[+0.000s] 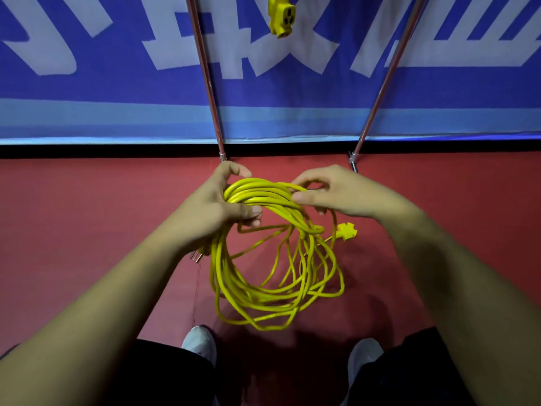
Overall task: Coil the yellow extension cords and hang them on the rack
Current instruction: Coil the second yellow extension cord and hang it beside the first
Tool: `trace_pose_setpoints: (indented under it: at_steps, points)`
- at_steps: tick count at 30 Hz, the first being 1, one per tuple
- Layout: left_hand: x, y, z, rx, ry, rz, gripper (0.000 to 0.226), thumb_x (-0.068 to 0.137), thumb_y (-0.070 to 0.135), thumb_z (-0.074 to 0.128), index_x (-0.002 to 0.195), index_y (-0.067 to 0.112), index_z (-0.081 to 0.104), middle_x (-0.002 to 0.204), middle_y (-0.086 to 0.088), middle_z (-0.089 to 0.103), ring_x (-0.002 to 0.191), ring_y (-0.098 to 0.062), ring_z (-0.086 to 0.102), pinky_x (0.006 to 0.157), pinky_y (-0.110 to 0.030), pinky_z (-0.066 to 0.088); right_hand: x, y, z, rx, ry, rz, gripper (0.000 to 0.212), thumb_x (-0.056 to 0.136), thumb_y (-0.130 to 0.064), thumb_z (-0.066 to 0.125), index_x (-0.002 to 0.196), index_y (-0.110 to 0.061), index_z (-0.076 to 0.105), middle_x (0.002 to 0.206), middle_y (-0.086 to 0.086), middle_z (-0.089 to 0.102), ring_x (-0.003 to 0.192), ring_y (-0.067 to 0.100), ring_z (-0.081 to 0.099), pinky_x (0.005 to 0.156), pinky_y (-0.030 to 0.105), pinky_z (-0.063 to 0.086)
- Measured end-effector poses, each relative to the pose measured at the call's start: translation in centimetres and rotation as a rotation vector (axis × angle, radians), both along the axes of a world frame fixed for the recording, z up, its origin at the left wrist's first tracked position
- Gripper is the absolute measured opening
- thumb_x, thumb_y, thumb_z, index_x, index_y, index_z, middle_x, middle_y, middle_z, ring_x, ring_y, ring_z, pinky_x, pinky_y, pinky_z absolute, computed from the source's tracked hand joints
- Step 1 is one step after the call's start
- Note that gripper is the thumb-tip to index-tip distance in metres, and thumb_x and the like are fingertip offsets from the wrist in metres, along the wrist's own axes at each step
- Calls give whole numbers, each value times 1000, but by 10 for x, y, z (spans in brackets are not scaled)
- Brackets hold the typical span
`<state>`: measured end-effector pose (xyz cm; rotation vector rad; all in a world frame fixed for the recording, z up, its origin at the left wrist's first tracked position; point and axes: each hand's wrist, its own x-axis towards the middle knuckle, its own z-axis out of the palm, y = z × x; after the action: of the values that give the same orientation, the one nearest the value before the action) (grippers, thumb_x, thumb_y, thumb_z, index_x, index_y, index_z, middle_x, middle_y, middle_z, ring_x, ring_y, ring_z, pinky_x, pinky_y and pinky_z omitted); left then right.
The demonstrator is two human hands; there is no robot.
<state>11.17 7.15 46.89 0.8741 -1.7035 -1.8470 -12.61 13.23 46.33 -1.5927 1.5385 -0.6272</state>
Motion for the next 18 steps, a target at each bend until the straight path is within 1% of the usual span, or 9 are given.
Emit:
trace_pose_setpoints:
  at_steps: [2, 5, 7, 9, 11, 13, 15, 17, 18]
  points:
    - [7, -4, 1, -13, -19, -9, 52, 69, -7, 75, 105, 10, 42, 68, -14, 64, 60, -24, 63, 58, -32, 51, -17, 1, -12, 55, 97, 27, 12, 92, -22, 63, 94, -12, 69, 70, -1, 65, 61, 9, 56, 65, 28, 44]
    - [14, -7, 5, -101, -105, -77, 53, 71, -1, 77, 109, 14, 43, 74, -16, 69, 67, -24, 67, 64, -32, 51, -18, 2, -18, 4, -100, -63, 15, 93, -6, 58, 103, -16, 63, 73, 13, 59, 60, 10, 50, 55, 21, 42]
    - [14, -4, 7, -178, -169, -105, 53, 76, -3, 74, 114, 15, 42, 79, -16, 71, 70, -22, 70, 66, -25, 53, -9, 0, -9, -99, -182, -110, 21, 92, -5, 59, 103, -22, 66, 83, 23, 64, 58, 5, 47, 53, 18, 40]
    - [13, 0, 9, -249, -213, -138, 52, 80, -4, 71, 116, 16, 40, 83, -15, 71, 72, -20, 71, 67, -21, 52, -1, -1, 3, -170, -159, -102, 23, 91, -5, 61, 105, -20, 70, 86, 4, 73, 59, -2, 49, 57, 14, 41]
    - [13, 1, 8, -310, -249, -151, 52, 81, -1, 72, 116, 18, 39, 81, -9, 71, 70, -15, 70, 66, -20, 50, 7, -1, 15, -192, -25, -30, 25, 89, -4, 63, 111, -13, 72, 91, -14, 72, 70, -12, 57, 68, 8, 44]
    - [14, -1, 6, -346, -272, -145, 53, 80, 1, 73, 115, 22, 39, 78, -3, 71, 69, -14, 69, 65, -21, 50, 17, 0, 23, -192, 108, 55, 25, 89, -6, 63, 113, -12, 71, 104, -14, 69, 86, -20, 57, 83, 4, 43]
    - [16, -1, 6, -357, -288, -135, 54, 79, 1, 74, 114, 25, 39, 78, -5, 71, 67, -14, 68, 64, -22, 50, 25, -1, 28, -202, 189, 109, 25, 90, -8, 62, 113, -14, 72, 110, -14, 68, 97, -15, 59, 89, 6, 42]
    - [15, -1, 7, -342, -291, -134, 54, 79, 0, 74, 113, 22, 39, 77, -9, 70, 66, -15, 68, 63, -20, 50, 27, -3, 28, -249, 213, 41, 22, 90, -10, 62, 108, -15, 73, 105, -5, 74, 96, 1, 64, 87, 16, 45]
    - [14, 0, 7, -325, -286, -143, 53, 79, -1, 73, 113, 19, 38, 77, -10, 70, 66, -17, 69, 63, -20, 50, 25, -4, 27, -266, 171, -20, 20, 89, -10, 63, 105, -14, 74, 95, -1, 75, 86, 7, 66, 79, 22, 48]
